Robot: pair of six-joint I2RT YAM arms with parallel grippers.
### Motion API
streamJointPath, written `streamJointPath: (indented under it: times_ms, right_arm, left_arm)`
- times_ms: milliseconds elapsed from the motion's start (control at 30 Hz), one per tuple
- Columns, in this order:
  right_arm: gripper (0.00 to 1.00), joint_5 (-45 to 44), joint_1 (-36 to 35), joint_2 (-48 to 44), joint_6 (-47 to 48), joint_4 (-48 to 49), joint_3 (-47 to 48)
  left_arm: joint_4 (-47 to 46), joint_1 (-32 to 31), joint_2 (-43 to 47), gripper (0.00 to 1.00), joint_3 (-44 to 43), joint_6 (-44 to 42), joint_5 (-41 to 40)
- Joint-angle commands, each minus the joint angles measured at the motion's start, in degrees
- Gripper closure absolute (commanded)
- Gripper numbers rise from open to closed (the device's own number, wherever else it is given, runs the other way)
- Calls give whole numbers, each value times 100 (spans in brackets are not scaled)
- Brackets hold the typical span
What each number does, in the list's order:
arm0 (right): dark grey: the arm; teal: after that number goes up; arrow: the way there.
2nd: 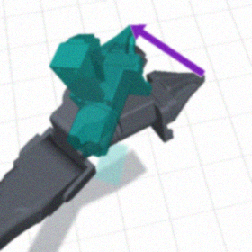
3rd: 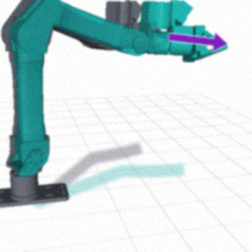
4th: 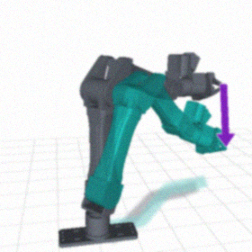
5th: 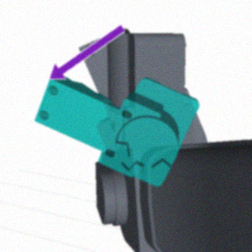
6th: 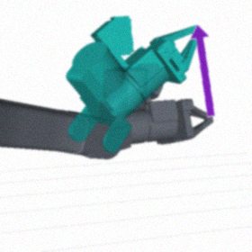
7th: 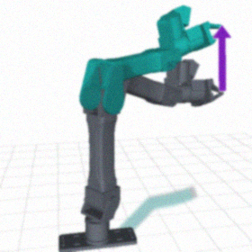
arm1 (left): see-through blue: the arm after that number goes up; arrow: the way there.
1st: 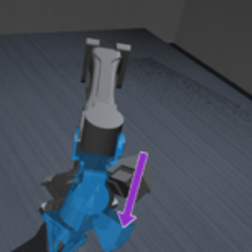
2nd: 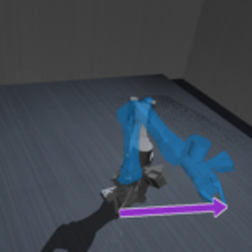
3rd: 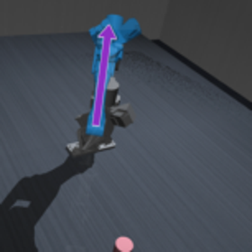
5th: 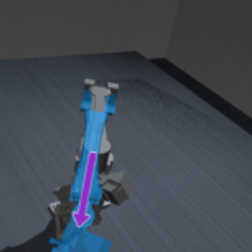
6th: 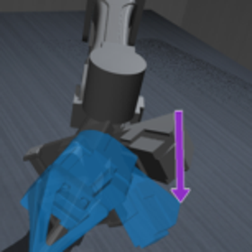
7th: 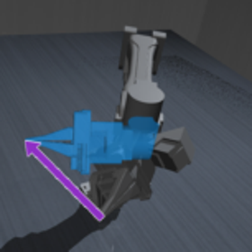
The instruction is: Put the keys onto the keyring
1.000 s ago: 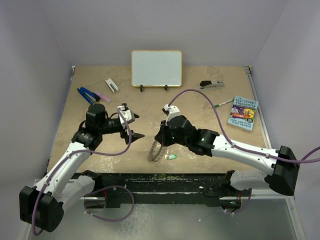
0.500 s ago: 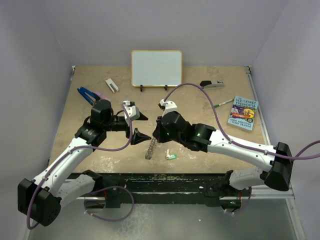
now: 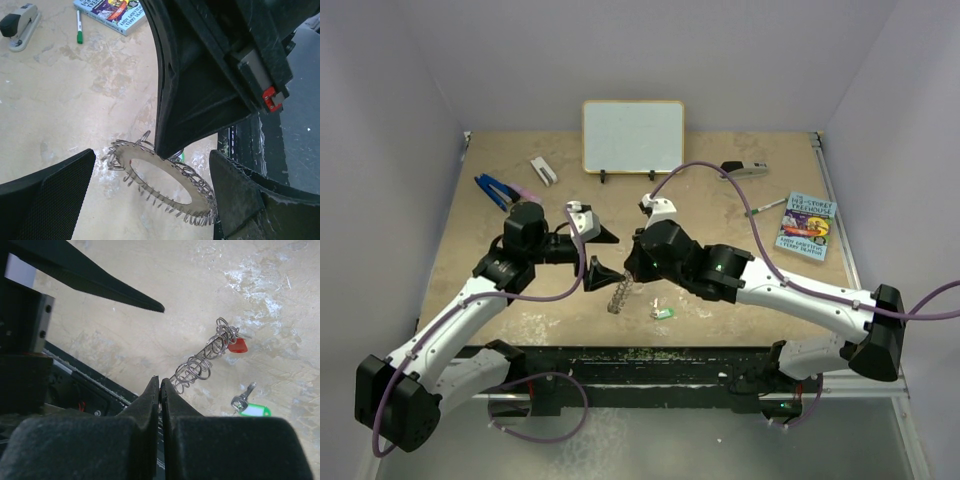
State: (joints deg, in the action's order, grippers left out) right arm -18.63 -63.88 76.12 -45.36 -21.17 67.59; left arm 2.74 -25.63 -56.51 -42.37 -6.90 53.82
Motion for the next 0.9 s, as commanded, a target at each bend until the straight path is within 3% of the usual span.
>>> streamJointPath:
  times_ms: [0, 567, 867]
  right_arm:
    - [100, -235, -59, -139, -156, 134, 391]
    - [100, -40, -169, -185, -139, 240, 429]
    - [100, -4, -178, -426, -163, 206, 225]
  left_arm:
    - [-401, -89, 52, 2, 181, 338, 181]
    - [-485, -144, 47, 2, 177, 128, 73]
    - [934, -145, 51, 2, -361, -1029, -247]
